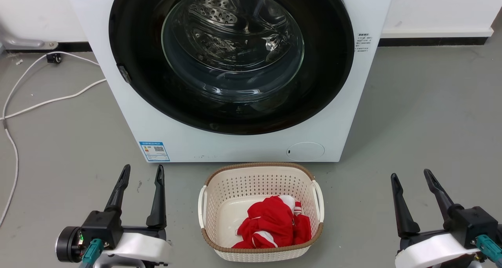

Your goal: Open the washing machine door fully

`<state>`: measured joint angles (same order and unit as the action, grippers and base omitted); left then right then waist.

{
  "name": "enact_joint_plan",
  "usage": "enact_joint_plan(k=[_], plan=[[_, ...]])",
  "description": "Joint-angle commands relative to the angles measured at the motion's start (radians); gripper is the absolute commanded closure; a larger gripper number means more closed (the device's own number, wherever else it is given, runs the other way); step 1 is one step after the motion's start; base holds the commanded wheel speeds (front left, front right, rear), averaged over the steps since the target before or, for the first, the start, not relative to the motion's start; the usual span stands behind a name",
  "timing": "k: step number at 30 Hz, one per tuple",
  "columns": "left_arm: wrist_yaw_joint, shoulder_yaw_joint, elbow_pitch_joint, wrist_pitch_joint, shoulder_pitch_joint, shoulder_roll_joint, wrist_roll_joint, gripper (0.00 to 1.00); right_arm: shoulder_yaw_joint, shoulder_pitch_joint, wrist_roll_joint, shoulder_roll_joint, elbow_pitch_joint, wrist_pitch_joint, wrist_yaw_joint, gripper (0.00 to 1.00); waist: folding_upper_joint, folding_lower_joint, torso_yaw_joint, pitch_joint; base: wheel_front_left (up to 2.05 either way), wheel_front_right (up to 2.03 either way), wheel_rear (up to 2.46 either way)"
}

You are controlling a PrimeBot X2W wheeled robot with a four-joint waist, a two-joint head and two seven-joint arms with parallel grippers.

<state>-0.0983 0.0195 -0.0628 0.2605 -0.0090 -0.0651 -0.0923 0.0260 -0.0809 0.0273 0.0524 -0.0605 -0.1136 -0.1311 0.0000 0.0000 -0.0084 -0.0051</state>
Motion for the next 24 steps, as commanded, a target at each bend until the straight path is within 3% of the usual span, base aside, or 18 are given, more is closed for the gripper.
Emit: enact_joint_plan(k=[1, 15, 16, 17, 19, 24], plan=[[-0.004, 0.004, -0.004, 0.007, 0.006, 0.001, -0.003, 0.00, 0.000, -0.004, 0.010, -0.004, 0.003, 0.000, 0.001, 0.00, 0.0000, 0.0000, 0.000, 0.000, 0.00, 0.00, 0.00], [-0.013, 0.011, -0.015, 0.006, 0.005, 0.008, -0.015, 0.00, 0.002, -0.002, 0.033, -0.004, 0.020, -0.002, 0.001, 0.00, 0.0000, 0.0000, 0.002, 0.002, 0.00, 0.00, 0.00], [-0.014, 0.011, -0.015, 0.006, 0.005, 0.008, -0.014, 0.00, 0.003, -0.002, 0.037, -0.004, 0.021, -0.002, 0.001, 0.12, 0.0000, 0.0000, 0.002, 0.002, 0.00, 0.00, 0.00], [-0.014, 0.011, -0.015, 0.006, 0.006, 0.009, -0.012, 0.00, 0.003, -0.002, 0.041, -0.004, 0.021, -0.001, 0.001, 0.55, 0.0000, 0.0000, 0.002, 0.002, 0.00, 0.00, 0.00], [-0.015, 0.011, -0.016, 0.006, 0.005, 0.009, -0.009, 0.00, 0.003, -0.002, 0.039, -0.004, 0.025, 0.006, 0.001, 1.00, 0.0000, 0.0000, 0.002, 0.002, 0.00, 0.00, 0.00], [-0.016, 0.015, -0.017, 0.006, 0.002, 0.010, 0.002, 0.00, 0.001, 0.000, 0.055, -0.004, 0.032, 0.006, 0.001, 1.00, 0.0000, 0.0000, 0.000, 0.003, 0.00, 0.00, 0.00]])
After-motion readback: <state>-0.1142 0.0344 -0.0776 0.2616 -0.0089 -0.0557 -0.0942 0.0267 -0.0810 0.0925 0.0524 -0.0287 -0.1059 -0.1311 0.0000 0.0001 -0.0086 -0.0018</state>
